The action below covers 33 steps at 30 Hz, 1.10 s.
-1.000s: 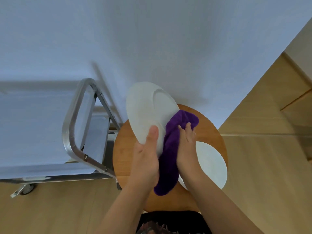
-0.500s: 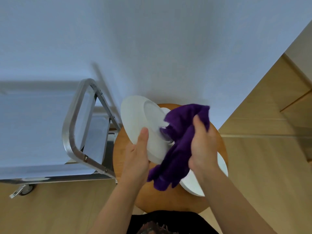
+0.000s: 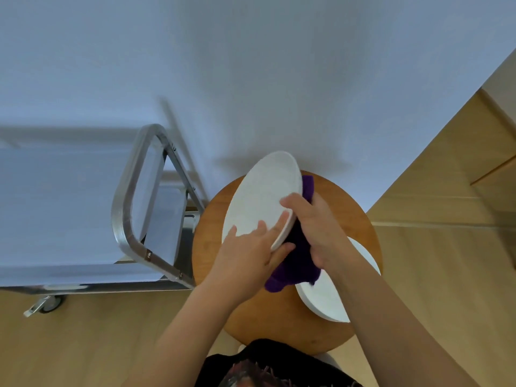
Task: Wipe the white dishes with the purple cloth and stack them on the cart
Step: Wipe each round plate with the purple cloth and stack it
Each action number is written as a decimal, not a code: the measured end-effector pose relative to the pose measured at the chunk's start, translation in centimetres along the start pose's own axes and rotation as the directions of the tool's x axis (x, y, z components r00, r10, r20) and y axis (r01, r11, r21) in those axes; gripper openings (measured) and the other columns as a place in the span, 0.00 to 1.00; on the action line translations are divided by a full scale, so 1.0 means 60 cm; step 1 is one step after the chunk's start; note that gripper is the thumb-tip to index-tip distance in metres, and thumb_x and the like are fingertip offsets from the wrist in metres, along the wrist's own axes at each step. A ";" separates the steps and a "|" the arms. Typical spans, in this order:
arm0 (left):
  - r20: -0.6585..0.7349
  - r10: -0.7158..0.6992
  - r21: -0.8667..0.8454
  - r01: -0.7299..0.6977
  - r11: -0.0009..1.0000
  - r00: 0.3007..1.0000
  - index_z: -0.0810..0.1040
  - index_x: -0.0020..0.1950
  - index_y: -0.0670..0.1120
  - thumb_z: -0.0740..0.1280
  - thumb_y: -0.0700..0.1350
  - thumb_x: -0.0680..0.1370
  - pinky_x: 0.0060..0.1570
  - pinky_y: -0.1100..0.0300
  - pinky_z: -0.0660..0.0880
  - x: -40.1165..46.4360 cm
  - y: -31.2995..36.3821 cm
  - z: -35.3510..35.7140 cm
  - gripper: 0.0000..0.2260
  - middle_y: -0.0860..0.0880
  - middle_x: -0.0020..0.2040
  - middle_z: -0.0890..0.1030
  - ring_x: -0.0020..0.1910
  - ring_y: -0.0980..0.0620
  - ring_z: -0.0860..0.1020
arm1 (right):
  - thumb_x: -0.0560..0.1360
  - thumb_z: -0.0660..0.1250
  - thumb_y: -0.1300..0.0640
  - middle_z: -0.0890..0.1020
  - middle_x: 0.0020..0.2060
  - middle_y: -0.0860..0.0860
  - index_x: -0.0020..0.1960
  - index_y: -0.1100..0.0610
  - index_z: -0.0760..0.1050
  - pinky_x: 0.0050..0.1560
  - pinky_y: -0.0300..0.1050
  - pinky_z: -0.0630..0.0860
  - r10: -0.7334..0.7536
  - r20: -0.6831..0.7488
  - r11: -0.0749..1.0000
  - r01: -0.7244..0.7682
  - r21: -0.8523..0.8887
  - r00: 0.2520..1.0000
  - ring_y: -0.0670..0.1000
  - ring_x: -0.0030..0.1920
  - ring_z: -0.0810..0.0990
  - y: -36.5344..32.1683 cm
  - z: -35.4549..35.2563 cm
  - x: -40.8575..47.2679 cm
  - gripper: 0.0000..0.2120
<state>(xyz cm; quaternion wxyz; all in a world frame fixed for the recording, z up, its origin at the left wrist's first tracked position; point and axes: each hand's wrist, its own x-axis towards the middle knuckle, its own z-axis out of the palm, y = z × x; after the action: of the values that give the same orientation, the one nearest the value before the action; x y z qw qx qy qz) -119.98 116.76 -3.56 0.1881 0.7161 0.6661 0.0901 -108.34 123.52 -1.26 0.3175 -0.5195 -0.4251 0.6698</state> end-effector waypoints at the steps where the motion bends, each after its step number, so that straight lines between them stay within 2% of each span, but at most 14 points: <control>1: 0.055 -0.008 0.152 0.000 0.988 0.998 0.50 0.76 0.55 0.38 0.65 0.74 0.71 0.44 0.59 0.001 -0.005 0.005 0.32 0.48 0.68 0.72 0.64 0.47 0.72 | 0.70 0.67 0.54 0.82 0.45 0.55 0.52 0.56 0.75 0.46 0.52 0.79 0.012 -0.026 1.000 -0.013 -0.027 1.000 0.56 0.48 0.81 0.008 -0.008 0.001 0.12; 3: 0.143 -0.041 0.230 0.007 0.973 0.989 0.44 0.77 0.60 0.31 0.70 0.68 0.72 0.39 0.43 -0.005 -0.013 0.012 0.38 0.50 0.75 0.63 0.75 0.46 0.58 | 0.71 0.64 0.58 0.82 0.39 0.52 0.48 0.55 0.76 0.39 0.48 0.76 0.046 -0.061 0.998 -0.048 -0.042 0.997 0.54 0.43 0.80 0.028 -0.021 0.000 0.06; 5: 0.075 -0.099 0.055 0.095 0.994 0.992 0.46 0.76 0.62 0.33 0.76 0.66 0.70 0.40 0.35 -0.014 -0.029 0.019 0.40 0.54 0.77 0.57 0.77 0.50 0.48 | 0.71 0.63 0.60 0.81 0.37 0.52 0.46 0.57 0.76 0.38 0.47 0.75 0.095 -0.103 0.995 -0.097 -0.019 0.990 0.53 0.41 0.79 0.048 -0.028 0.000 0.06; 7: -0.149 -0.225 -0.154 0.202 0.967 0.963 0.49 0.75 0.61 0.43 0.76 0.68 0.72 0.42 0.36 -0.025 -0.051 0.024 0.38 0.58 0.76 0.53 0.76 0.54 0.43 | 0.72 0.62 0.60 0.80 0.39 0.54 0.47 0.60 0.75 0.40 0.47 0.74 0.138 -0.139 0.990 -0.140 -0.001 0.981 0.54 0.41 0.78 0.064 -0.036 0.002 0.06; 9: -0.325 -0.439 -0.393 0.303 0.868 0.838 0.51 0.77 0.56 0.57 0.68 0.74 0.73 0.43 0.45 -0.027 -0.072 0.028 0.35 0.57 0.76 0.52 0.77 0.51 0.46 | 0.72 0.63 0.60 0.79 0.39 0.54 0.47 0.59 0.75 0.38 0.47 0.75 0.151 -0.151 0.988 -0.152 0.004 0.977 0.54 0.40 0.79 0.076 -0.042 0.003 0.05; 10: -0.274 -0.574 -0.582 0.342 0.737 0.771 0.51 0.77 0.54 0.62 0.61 0.76 0.72 0.44 0.53 -0.025 -0.081 0.026 0.35 0.54 0.77 0.55 0.76 0.47 0.52 | 0.72 0.64 0.60 0.81 0.40 0.54 0.47 0.58 0.76 0.37 0.48 0.76 0.143 -0.146 0.990 -0.144 0.003 0.979 0.54 0.41 0.80 0.082 -0.044 0.004 0.05; 12: 0.081 -0.720 -0.929 0.313 0.195 0.689 0.55 0.77 0.51 0.65 0.52 0.78 0.60 0.48 0.71 -0.018 -0.096 0.020 0.31 0.48 0.73 0.66 0.69 0.44 0.68 | 0.72 0.65 0.60 0.83 0.42 0.54 0.48 0.55 0.77 0.39 0.50 0.79 0.119 -0.132 0.993 -0.122 -0.011 0.984 0.55 0.43 0.82 0.092 -0.043 0.004 0.06; 14: 0.373 -0.621 -0.921 0.196 -0.336 0.689 0.67 0.72 0.47 0.64 0.49 0.79 0.45 0.50 0.78 -0.014 -0.111 0.019 0.22 0.44 0.63 0.78 0.57 0.43 0.78 | 0.71 0.66 0.60 0.83 0.42 0.52 0.48 0.54 0.77 0.36 0.46 0.80 0.111 -0.137 0.992 -0.117 -0.039 0.984 0.54 0.42 0.82 0.099 -0.041 0.003 0.06; 15: 0.419 -0.598 -0.890 0.182 -0.417 0.683 0.72 0.68 0.45 0.63 0.50 0.79 0.41 0.50 0.79 -0.014 -0.119 0.020 0.18 0.44 0.58 0.81 0.54 0.43 0.80 | 0.71 0.66 0.60 0.83 0.41 0.51 0.47 0.53 0.77 0.35 0.44 0.79 0.114 -0.142 0.992 -0.122 -0.045 0.983 0.52 0.42 0.82 0.102 -0.042 0.003 0.05; 20: 0.342 -0.747 -0.940 0.205 -0.274 0.570 0.78 0.46 0.49 0.61 0.60 0.77 0.33 0.55 0.78 -0.005 -0.121 0.030 0.16 0.52 0.35 0.85 0.44 0.47 0.81 | 0.74 0.68 0.50 0.83 0.42 0.50 0.48 0.52 0.76 0.42 0.45 0.78 0.090 -0.209 0.975 -0.130 -0.183 0.974 0.52 0.44 0.81 0.116 -0.051 -0.003 0.07; 23: 0.334 -0.780 -0.942 0.213 -0.260 0.529 0.76 0.46 0.51 0.59 0.61 0.78 0.41 0.51 0.79 -0.006 -0.120 0.038 0.16 0.50 0.43 0.83 0.47 0.46 0.80 | 0.78 0.60 0.45 0.79 0.39 0.48 0.49 0.48 0.72 0.34 0.40 0.74 -0.069 -0.316 0.970 -0.011 -0.244 0.946 0.50 0.39 0.80 0.110 -0.048 -0.008 0.08; 26: 0.263 -0.772 -0.960 0.239 -0.148 0.579 0.75 0.48 0.54 0.57 0.62 0.78 0.35 0.55 0.76 -0.016 -0.121 0.041 0.14 0.51 0.46 0.81 0.46 0.49 0.79 | 0.77 0.57 0.51 0.78 0.39 0.45 0.52 0.47 0.70 0.33 0.36 0.72 -0.317 -0.117 0.888 0.251 -0.385 0.941 0.48 0.39 0.78 0.091 -0.030 -0.004 0.06; 29: 0.217 -0.694 -0.957 0.290 -0.013 0.686 0.77 0.55 0.53 0.56 0.63 0.77 0.41 0.52 0.78 -0.022 -0.120 0.044 0.18 0.46 0.50 0.82 0.49 0.46 0.80 | 0.77 0.60 0.57 0.76 0.55 0.51 0.65 0.53 0.71 0.49 0.36 0.73 -0.489 0.307 0.465 0.542 -0.700 0.816 0.47 0.52 0.74 0.090 0.000 0.025 0.16; 33: 0.203 -0.616 -0.970 0.241 -0.022 0.761 0.79 0.52 0.50 0.59 0.60 0.77 0.32 0.58 0.78 -0.025 -0.120 0.042 0.17 0.47 0.42 0.84 0.38 0.51 0.83 | 0.73 0.69 0.63 0.74 0.65 0.57 0.68 0.55 0.71 0.66 0.50 0.66 -0.325 0.645 -0.088 0.657 -0.749 0.691 0.58 0.66 0.70 0.119 0.012 0.071 0.24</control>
<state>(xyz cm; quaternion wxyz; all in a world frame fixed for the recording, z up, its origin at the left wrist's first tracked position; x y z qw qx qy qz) -125.80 115.22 -8.48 0.5198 0.1474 0.6494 0.5351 -110.02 123.94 -9.43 0.0721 -0.3020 -0.9426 0.1227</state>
